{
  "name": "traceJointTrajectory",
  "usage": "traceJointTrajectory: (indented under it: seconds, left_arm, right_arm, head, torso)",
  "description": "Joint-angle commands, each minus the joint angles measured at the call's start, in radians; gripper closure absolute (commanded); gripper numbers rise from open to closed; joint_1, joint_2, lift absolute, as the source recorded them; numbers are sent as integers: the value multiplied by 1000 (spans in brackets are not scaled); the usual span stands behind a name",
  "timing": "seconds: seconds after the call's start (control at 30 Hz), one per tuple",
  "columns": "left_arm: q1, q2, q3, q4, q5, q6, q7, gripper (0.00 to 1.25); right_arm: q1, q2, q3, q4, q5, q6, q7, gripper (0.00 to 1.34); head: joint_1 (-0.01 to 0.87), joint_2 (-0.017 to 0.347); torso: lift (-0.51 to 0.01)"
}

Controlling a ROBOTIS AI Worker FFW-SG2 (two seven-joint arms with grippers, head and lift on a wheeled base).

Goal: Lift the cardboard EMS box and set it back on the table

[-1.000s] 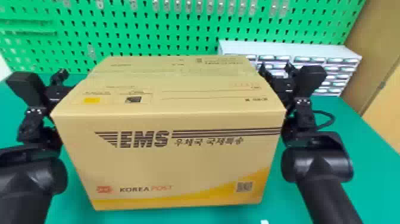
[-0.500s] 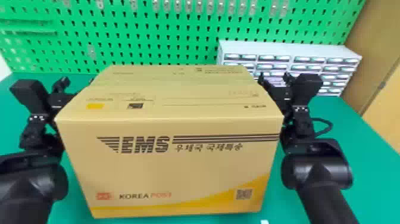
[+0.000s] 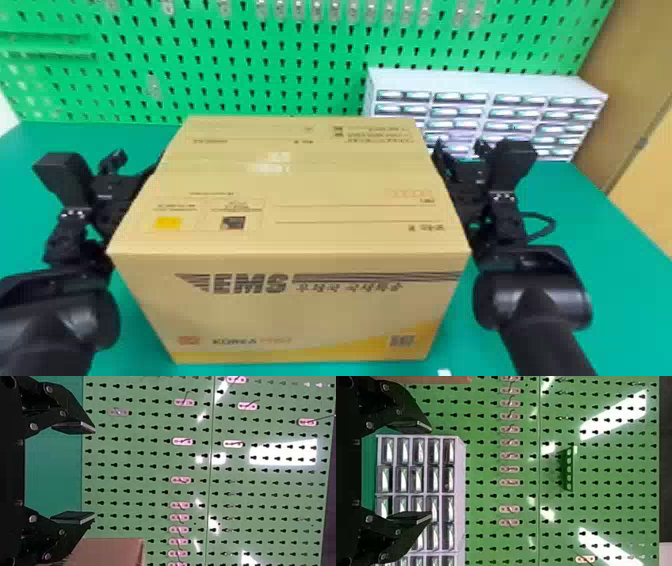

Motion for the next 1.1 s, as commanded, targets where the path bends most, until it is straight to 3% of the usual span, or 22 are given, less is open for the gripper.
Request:
traceJointTrajectory:
  seconds: [0.0, 0.57, 0.9, 1.07]
  left_arm:
    - [3, 0, 1, 11, 0, 1, 0, 484]
    - [6, 0, 17, 33, 0, -1, 0, 484]
    - [5, 1, 97, 35, -34, -1, -12, 483]
    - [5, 1, 123, 35, -43, -1, -20, 483]
  right_arm:
    - [13, -1, 1, 5, -3, 3, 0, 492]
    - [59, -4, -19, 9, -6, 10, 0, 492]
    - [76, -59, -42, -6, -35, 10, 2, 492]
    - [94, -61, -91, -29, -32, 13, 2, 492]
  head:
    - [678, -15]
    - [678, -15]
    - [678, -15]
    - [678, -15]
  torso:
    - [-93]
    - [-93]
    - [-93]
    - [-93]
